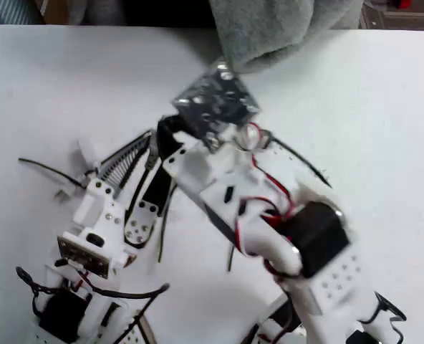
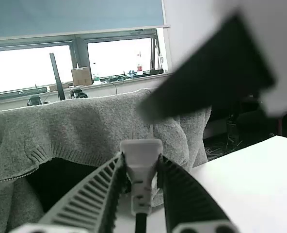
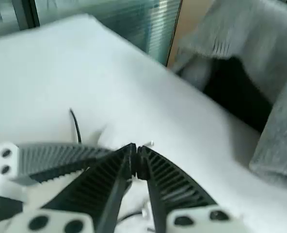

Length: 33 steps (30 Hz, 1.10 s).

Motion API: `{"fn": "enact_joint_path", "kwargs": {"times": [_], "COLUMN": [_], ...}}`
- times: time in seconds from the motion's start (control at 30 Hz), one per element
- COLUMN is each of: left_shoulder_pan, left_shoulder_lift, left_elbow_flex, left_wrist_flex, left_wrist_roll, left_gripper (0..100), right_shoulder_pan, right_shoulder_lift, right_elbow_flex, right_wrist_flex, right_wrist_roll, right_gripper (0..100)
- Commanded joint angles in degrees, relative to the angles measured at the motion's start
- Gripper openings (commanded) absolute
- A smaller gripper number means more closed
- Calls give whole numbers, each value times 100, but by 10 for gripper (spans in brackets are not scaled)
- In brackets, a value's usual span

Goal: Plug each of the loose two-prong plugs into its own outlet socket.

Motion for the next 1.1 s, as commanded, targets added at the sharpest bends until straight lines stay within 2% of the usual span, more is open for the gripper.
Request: {"fn": "enact_joint_path", "kwargs": {"times": [0.0, 0.4, 0.6, 0.7, 0.77, 0.9, 1.07], "left_shoulder_pan": [57, 57, 13, -505, -1007, -1376, -1578], "left_shoulder_lift": [-22, -22, -13, -13, -4, 4, 207], "left_elbow_flex": [-35, -62, -35, -35, -62, -70, -554], "left_wrist_flex": [-123, -123, -88, 0, 396, 712, 809], "left_wrist_roll": [0, 0, 0, 44, 44, 44, 62], "left_gripper": [23, 23, 23, 23, 23, 23, 23], "right_shoulder_pan": [338, 2237, 2923, 3336, 3705, 4435, 5007], "right_shoulder_lift": [-127, -163, -171, -171, -136, -136, -154], "right_elbow_flex": [563, 3174, 2875, 2822, 2927, 3666, 5116], "right_wrist_flex": [-347, -2668, -2686, -2633, -2308, -2009, -2492], "right_wrist_roll": [9, 53, 53, 44, 9, 9, 0], "right_gripper": [19, 19, 19, 19, 19, 19, 19]}}
